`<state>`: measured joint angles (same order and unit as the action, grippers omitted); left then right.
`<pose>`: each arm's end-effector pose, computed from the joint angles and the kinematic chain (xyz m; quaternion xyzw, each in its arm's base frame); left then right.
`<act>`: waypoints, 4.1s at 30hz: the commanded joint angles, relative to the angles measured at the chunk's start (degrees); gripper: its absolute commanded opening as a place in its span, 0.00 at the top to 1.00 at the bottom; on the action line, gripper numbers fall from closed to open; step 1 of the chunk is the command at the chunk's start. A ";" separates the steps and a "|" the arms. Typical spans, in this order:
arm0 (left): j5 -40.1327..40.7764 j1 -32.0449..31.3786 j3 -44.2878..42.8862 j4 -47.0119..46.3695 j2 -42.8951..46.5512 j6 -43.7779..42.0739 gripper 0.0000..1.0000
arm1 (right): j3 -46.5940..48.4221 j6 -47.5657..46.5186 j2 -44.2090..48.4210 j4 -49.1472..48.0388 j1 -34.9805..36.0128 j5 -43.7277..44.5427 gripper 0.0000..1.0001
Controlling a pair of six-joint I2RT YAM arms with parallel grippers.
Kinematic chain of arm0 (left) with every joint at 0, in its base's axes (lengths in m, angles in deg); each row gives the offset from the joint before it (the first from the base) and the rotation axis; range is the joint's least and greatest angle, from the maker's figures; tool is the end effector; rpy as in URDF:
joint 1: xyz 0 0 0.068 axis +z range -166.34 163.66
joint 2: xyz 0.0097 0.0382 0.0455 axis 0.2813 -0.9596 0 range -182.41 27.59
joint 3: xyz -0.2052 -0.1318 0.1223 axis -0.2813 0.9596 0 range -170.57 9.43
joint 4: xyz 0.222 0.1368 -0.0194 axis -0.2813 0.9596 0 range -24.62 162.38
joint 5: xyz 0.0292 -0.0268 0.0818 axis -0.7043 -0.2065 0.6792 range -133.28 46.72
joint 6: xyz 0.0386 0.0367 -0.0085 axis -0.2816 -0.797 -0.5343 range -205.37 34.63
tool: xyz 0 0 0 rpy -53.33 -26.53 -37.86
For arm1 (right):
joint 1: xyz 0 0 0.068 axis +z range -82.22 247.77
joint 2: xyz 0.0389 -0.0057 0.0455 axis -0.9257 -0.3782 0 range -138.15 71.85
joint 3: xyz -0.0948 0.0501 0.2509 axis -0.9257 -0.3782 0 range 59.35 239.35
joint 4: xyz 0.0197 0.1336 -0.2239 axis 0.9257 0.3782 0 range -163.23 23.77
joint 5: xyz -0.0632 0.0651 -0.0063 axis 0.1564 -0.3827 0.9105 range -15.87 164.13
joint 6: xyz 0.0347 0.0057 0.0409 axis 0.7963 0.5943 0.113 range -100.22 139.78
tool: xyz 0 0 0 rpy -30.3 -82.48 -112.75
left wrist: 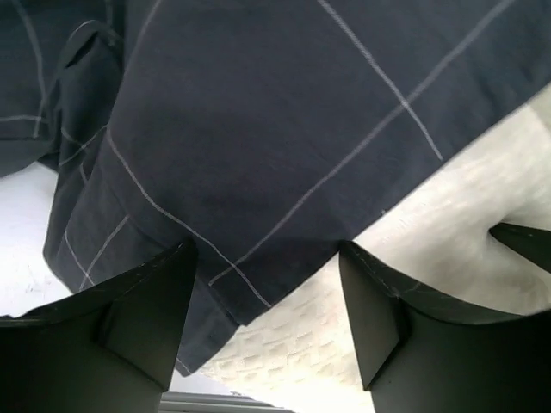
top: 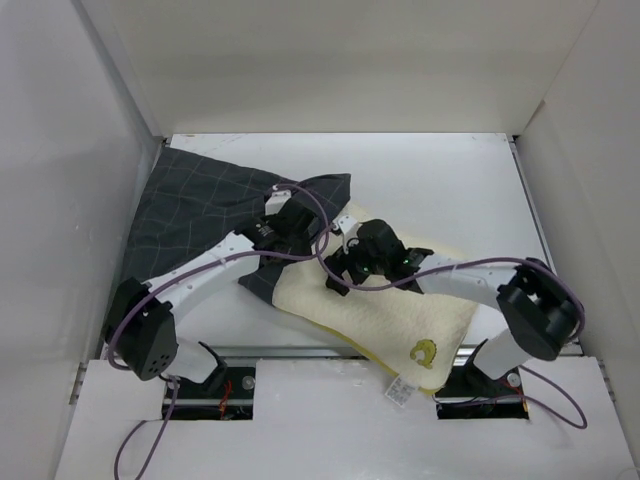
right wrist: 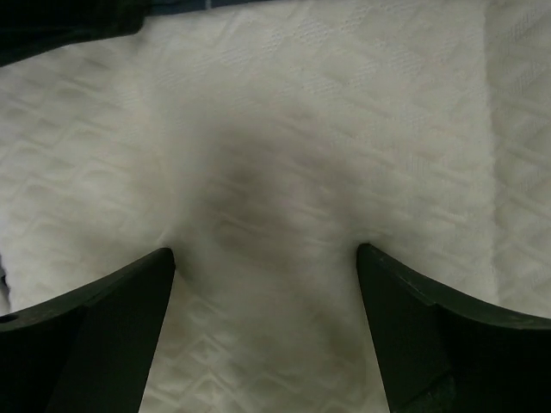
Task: Put the pillow into the pillowcase
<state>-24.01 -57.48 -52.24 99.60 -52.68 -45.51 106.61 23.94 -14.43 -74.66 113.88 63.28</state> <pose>0.2275 -0.1831 0.2667 -0.0429 0.9350 -0.0834 0.3420 0.2154 0.2334 0.2029 -0.3587 0.8190 0.2635 0.3620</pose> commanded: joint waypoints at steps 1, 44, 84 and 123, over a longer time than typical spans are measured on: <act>5.51 -0.08 -1.26 4.01 -1.20 3.56 0.36 | 3.00 -1.00 -4.67 -5.60 0.21 5.65 0.09; 2.63 -10.09 -8.73 11.58 1.71 3.03 1.00 | 5.12 26.86 8.50 -20.98 -10.34 17.54 1.00; -2.92 4.85 -74.94 7.52 -47.58 -29.13 0.00 | 19.00 -2.13 -8.98 -2.34 -24.40 7.62 0.20; 14.83 7.13 -75.00 -11.01 -62.73 -33.09 0.48 | 21.29 -5.66 -23.76 -6.65 -27.91 -19.82 0.74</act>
<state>-11.34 -51.47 -127.14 88.39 -116.91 -77.71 129.39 18.02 -37.82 -80.58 85.03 48.70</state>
